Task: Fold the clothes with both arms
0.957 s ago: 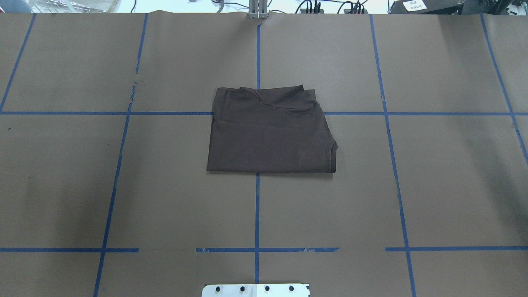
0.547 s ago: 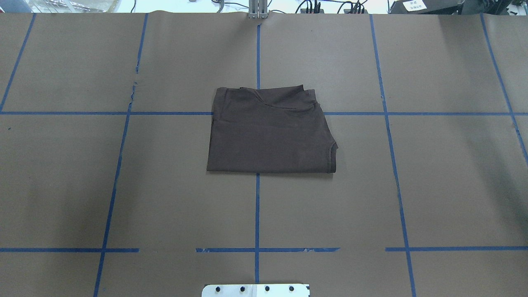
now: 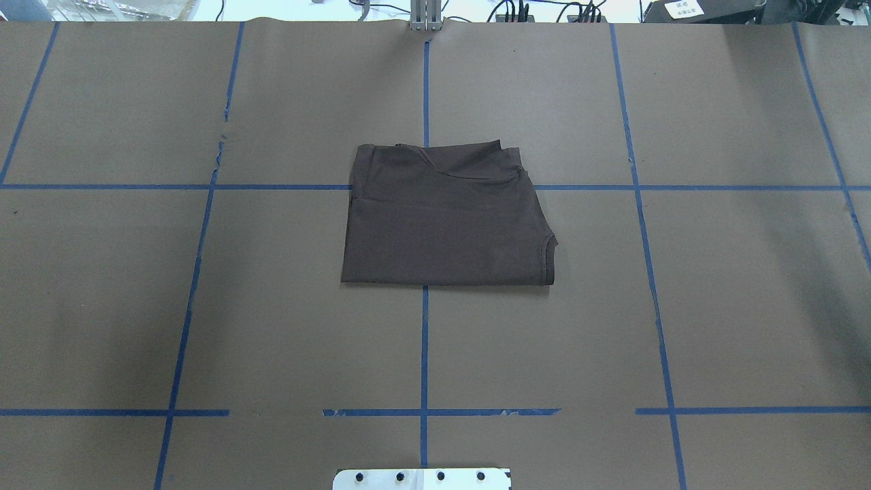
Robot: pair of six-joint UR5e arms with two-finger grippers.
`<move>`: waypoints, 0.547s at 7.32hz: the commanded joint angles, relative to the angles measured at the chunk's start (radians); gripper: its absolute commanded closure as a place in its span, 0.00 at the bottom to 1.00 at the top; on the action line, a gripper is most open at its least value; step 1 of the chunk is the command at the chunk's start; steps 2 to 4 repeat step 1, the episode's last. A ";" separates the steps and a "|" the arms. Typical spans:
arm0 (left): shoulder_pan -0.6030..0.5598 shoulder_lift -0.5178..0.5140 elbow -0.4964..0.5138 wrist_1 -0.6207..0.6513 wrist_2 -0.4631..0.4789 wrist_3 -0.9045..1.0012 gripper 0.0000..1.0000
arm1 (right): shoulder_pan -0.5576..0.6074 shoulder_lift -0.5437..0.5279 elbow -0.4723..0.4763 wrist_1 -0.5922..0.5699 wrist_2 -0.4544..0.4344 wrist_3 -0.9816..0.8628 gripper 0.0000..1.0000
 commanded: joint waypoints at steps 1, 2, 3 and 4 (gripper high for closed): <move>0.000 -0.006 -0.007 0.001 -0.001 0.000 0.00 | 0.000 -0.001 -0.007 0.007 0.002 -0.004 0.00; 0.000 -0.006 -0.007 0.001 -0.001 0.000 0.00 | 0.000 -0.001 -0.007 0.007 0.002 -0.004 0.00; 0.000 -0.006 -0.007 0.001 -0.001 0.000 0.00 | 0.000 -0.001 -0.007 0.007 0.002 -0.004 0.00; 0.000 -0.006 -0.007 0.001 -0.001 0.000 0.00 | 0.000 -0.001 -0.007 0.007 0.002 -0.004 0.00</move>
